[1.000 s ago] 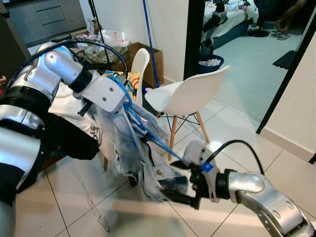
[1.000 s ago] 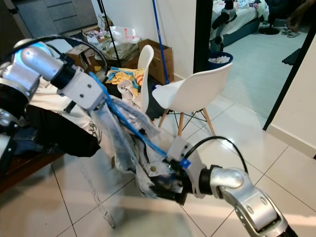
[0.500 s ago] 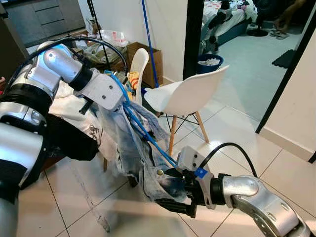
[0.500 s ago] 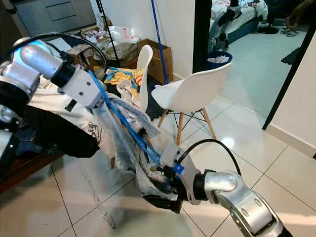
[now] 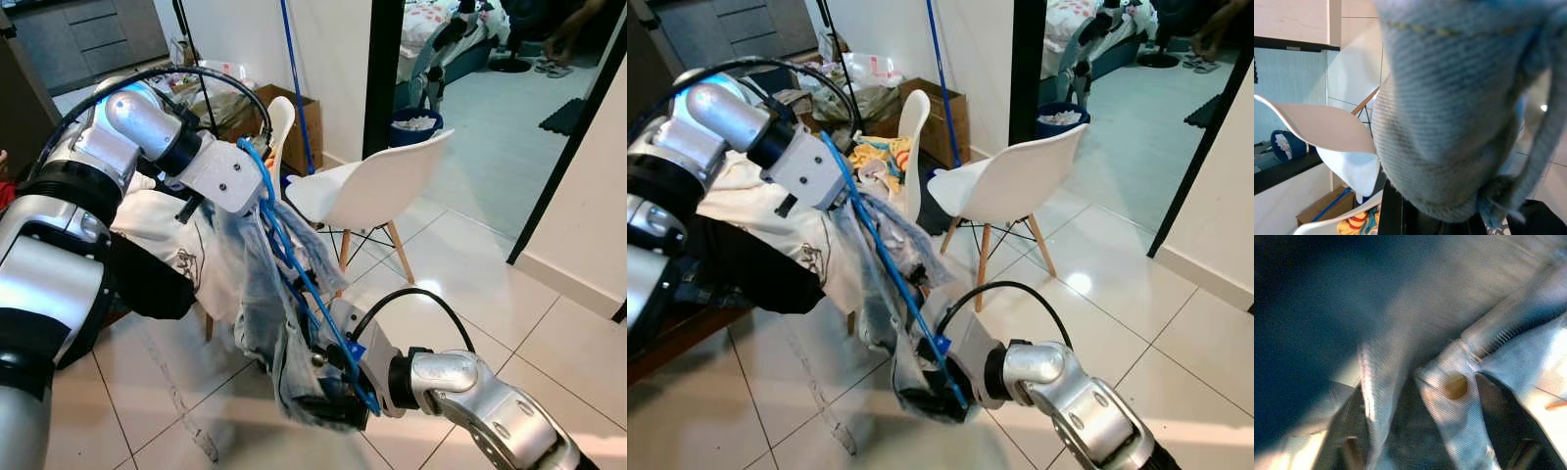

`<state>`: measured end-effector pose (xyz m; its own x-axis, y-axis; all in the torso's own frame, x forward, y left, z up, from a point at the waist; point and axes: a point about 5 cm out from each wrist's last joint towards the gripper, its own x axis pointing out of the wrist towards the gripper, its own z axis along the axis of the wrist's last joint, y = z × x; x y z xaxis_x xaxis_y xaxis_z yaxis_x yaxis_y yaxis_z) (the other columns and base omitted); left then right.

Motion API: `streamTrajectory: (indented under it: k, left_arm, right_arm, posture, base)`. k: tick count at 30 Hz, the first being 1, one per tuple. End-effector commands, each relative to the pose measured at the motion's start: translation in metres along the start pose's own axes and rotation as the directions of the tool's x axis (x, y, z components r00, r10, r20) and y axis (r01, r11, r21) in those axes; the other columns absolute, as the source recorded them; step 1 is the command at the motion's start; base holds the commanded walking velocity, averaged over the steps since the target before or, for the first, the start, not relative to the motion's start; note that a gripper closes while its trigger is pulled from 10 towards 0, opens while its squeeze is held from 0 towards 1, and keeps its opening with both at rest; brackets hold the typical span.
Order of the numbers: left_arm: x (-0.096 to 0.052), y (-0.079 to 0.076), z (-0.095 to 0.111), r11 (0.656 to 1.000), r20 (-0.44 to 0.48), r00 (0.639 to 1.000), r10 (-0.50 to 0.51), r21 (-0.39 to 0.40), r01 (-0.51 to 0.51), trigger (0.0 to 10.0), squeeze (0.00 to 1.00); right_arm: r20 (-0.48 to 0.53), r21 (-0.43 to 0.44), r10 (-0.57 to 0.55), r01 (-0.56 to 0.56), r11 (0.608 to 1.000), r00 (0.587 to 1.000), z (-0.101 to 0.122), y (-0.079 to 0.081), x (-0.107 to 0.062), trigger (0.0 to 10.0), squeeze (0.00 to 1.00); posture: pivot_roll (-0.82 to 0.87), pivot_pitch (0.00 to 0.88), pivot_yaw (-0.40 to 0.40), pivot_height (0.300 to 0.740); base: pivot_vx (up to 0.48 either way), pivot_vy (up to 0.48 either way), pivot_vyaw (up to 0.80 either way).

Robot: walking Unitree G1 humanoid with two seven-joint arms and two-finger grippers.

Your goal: Hang hanger

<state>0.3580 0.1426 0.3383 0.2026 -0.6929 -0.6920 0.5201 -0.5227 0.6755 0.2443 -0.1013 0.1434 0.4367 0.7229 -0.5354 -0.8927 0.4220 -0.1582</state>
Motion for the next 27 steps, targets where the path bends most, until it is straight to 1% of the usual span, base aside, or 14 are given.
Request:
streamTrajectory:
  k: [1,2,6,10,14,16,19,20,21,23,25,26,27]
  left_arm:
    - [-0.015,0.011,0.007,0.998,0.015,0.998,0.055,0.011,-0.055,10.0,0.00]
    - [-0.017,0.012,0.007,0.998,0.018,0.998,0.061,0.010,-0.061,10.0,0.00]
    - [-0.020,0.013,0.008,0.998,0.015,0.998,0.068,0.010,-0.068,10.0,0.00]
    - [-0.027,0.014,0.007,0.997,-0.007,0.997,0.080,0.002,-0.080,10.0,0.00]
    - [-0.032,0.014,0.006,0.996,-0.019,0.996,0.088,-0.007,-0.088,10.0,0.00]
    - [-0.034,0.013,0.005,0.995,-0.024,0.995,0.094,-0.013,-0.094,10.0,0.00]
    - [-0.035,0.013,0.005,0.995,-0.025,0.995,0.096,-0.014,-0.096,10.0,0.00]
    - [-0.037,0.013,0.005,0.995,-0.026,0.995,0.099,-0.017,-0.099,10.0,0.00]
    - [-0.037,0.013,0.005,0.995,-0.026,0.995,0.099,-0.017,-0.099,10.0,0.00]
    - [-0.042,0.012,0.003,0.993,-0.037,0.993,0.110,-0.030,-0.112,10.0,0.00]
    - [-0.042,0.012,0.003,0.993,-0.037,0.993,0.110,-0.030,-0.112,10.0,0.00]
    - [-0.045,0.011,0.003,0.992,-0.043,0.992,0.117,-0.036,-0.119,10.0,0.00]
    - [-0.049,0.011,0.002,0.991,-0.051,0.991,0.128,-0.043,-0.130,10.0,0.00]
  right_arm:
    - [-0.034,-0.006,-0.068,0.068,0.998,0.997,-0.007,-0.007,0.003,0.0,0.00]
    - [-0.028,-0.001,-0.095,0.095,0.996,0.995,-0.006,-0.011,0.003,0.0,0.00]
    - [-0.024,0.007,-0.110,0.110,0.994,0.994,-0.005,-0.014,0.002,0.0,0.00]
    - [-0.044,0.016,-0.109,0.110,0.994,0.993,-0.009,-0.013,0.000,0.0,0.00]
    - [-0.047,0.035,-0.121,0.123,0.992,0.992,-0.012,-0.013,-0.003,0.0,0.00]
    - [-0.043,0.061,-0.152,0.154,0.986,0.987,-0.015,-0.018,-0.007,0.0,0.00]
    - [-0.038,0.074,-0.170,0.172,0.982,0.985,-0.015,-0.021,-0.008,0.0,0.00]
    - [-0.027,0.095,-0.193,0.195,0.976,0.981,-0.016,-0.026,-0.011,0.0,0.00]
    - [-0.027,0.095,-0.193,0.195,0.976,0.981,-0.016,-0.026,-0.011,0.0,0.00]
    - [-0.005,0.158,-0.262,0.260,0.953,0.965,-0.018,-0.038,-0.019,0.0,0.00]
    - [-0.005,0.158,-0.262,0.260,0.953,0.965,-0.018,-0.038,-0.019,0.0,0.00]
    - [0.001,0.179,-0.279,0.274,0.945,0.960,-0.020,-0.041,-0.023,0.7,0.00]
    - [0.006,0.198,-0.279,0.272,0.942,0.960,-0.022,-0.042,-0.027,10.0,0.00]
  posture:
    - [0.03,0.068,0.122,0.740]
    - [0.03,0.068,0.122,0.740]
    - [0.03,0.070,0.120,0.740]
    - [0.03,0.072,0.119,0.740]
    - [0.03,0.078,0.121,0.740]
    - [0.03,0.078,0.120,0.740]
    - [0.03,0.080,0.121,0.740]
    - [0.03,0.080,0.121,0.740]
    - [0.03,0.080,0.121,0.740]
    - [0.03,0.084,0.119,0.740]
    - [0.03,0.084,0.119,0.740]
    - [0.03,0.084,0.119,0.740]
    - [0.03,0.087,0.117,0.740]
  base:
    - [0.000,0.000,0.00]
    - [0.000,0.000,0.00]
    - [0.000,0.000,0.00]
    - [0.000,0.000,0.00]
    - [0.000,0.000,0.00]
    - [0.000,0.000,0.00]
    - [0.000,0.000,0.00]
    - [0.000,0.000,0.00]
    - [0.000,0.000,0.00]
    - [0.000,0.000,0.00]
    - [0.000,0.000,0.00]
    - [0.000,0.000,0.00]
    - [0.000,0.000,0.00]
